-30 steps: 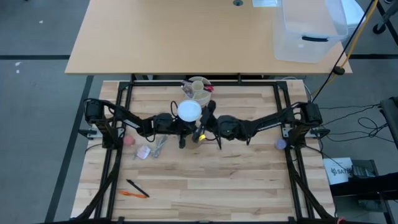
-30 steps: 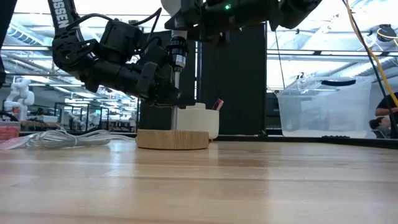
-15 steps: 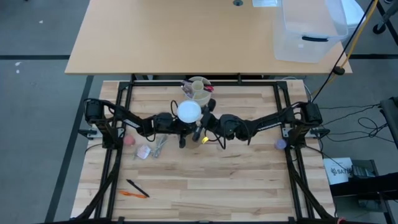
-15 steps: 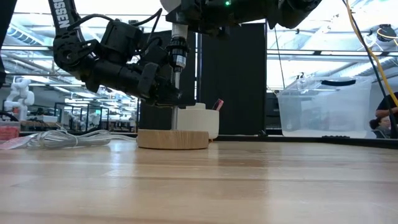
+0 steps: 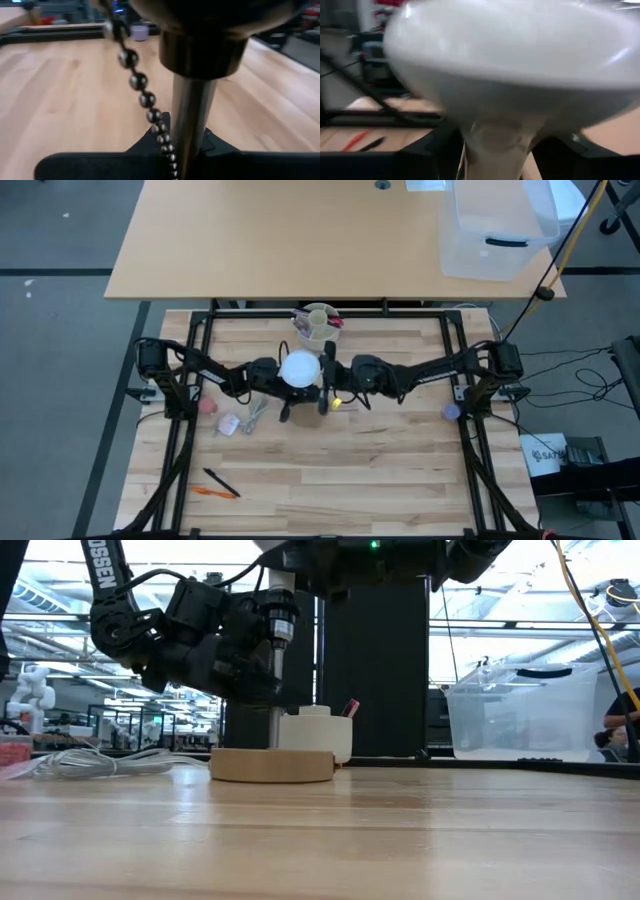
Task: Screw lightbulb
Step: Remove the lightbulb from the wooden lamp
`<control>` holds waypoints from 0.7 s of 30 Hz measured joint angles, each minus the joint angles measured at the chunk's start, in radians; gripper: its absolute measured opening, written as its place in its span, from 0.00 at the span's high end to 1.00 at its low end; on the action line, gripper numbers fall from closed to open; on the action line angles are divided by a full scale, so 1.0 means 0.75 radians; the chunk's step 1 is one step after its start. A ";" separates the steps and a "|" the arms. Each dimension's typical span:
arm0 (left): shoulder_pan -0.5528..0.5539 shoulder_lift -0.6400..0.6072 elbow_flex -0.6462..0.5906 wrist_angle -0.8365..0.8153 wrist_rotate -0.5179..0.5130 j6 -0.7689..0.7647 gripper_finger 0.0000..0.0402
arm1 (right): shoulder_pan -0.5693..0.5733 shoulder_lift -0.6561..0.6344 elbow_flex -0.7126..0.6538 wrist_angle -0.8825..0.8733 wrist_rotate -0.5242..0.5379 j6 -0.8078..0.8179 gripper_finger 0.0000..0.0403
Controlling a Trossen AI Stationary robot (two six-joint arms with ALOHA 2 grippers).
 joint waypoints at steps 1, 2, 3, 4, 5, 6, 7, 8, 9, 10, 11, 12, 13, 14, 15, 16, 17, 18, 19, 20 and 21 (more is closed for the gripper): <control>-0.002 0.000 0.000 0.000 0.030 0.005 0.94 | -0.007 0.002 0.000 -0.006 -0.048 0.001 0.50; -0.002 0.000 0.000 -0.001 0.063 0.012 0.94 | -0.015 0.002 -0.001 -0.009 -0.088 0.001 0.50; -0.002 0.000 0.000 -0.002 0.093 0.021 0.94 | -0.023 0.002 -0.001 -0.007 -0.129 0.001 0.50; -0.002 0.000 0.000 -0.004 0.121 0.029 0.94 | -0.031 0.002 -0.001 -0.002 -0.165 0.001 0.50; -0.002 0.000 0.000 -0.005 0.149 0.032 0.94 | -0.039 0.002 -0.001 0.002 -0.204 0.002 0.50; -0.003 0.000 -0.001 -0.005 0.172 0.033 0.94 | -0.047 0.002 0.000 0.004 -0.241 0.002 0.50; -0.003 0.000 -0.001 -0.006 0.191 0.036 0.94 | -0.056 0.002 0.005 0.000 -0.282 0.003 0.50; -0.003 0.000 -0.001 -0.007 0.212 0.045 0.94 | -0.064 0.002 0.011 -0.003 -0.321 0.002 0.50; -0.004 0.001 -0.001 -0.009 0.237 0.055 0.94 | -0.071 0.002 0.016 -0.004 -0.357 0.002 0.50; -0.005 0.001 -0.001 -0.010 0.264 0.060 0.94 | -0.075 0.004 0.022 -0.005 -0.388 0.003 0.50; -0.008 0.001 -0.001 -0.010 0.291 0.067 0.94 | -0.079 0.005 0.028 -0.006 -0.415 0.004 0.50; -0.011 0.001 -0.001 -0.010 0.316 0.069 0.94 | -0.082 0.006 0.036 -0.010 -0.445 0.004 0.50; -0.013 0.001 -0.001 -0.011 0.341 0.076 0.94 | -0.084 0.006 0.046 -0.016 -0.481 0.004 0.50; -0.016 0.001 -0.001 -0.010 0.372 0.078 0.94 | -0.088 0.007 0.055 -0.021 -0.510 0.003 0.50; -0.019 0.001 -0.001 -0.011 0.393 0.080 0.94 | -0.088 0.008 0.064 -0.027 -0.534 0.002 0.50; -0.022 0.001 -0.001 -0.010 0.408 0.079 0.94 | -0.089 0.009 0.074 -0.037 -0.548 0.002 0.50; -0.023 0.001 -0.001 -0.010 0.416 0.079 0.94 | -0.089 0.009 0.084 -0.049 -0.560 0.000 0.50; -0.026 0.001 -0.001 -0.010 0.425 0.079 0.94 | -0.089 0.010 0.096 -0.068 -0.569 -0.002 0.50; -0.027 0.001 -0.001 -0.009 0.434 0.079 0.94 | -0.089 0.010 0.105 -0.078 -0.571 -0.006 0.50; -0.028 0.001 -0.001 -0.008 0.439 0.079 0.94 | -0.089 0.010 0.116 -0.098 -0.573 -0.013 0.50; -0.028 0.001 -0.001 -0.006 0.441 0.080 0.94 | -0.089 0.010 0.125 -0.113 -0.573 -0.020 0.50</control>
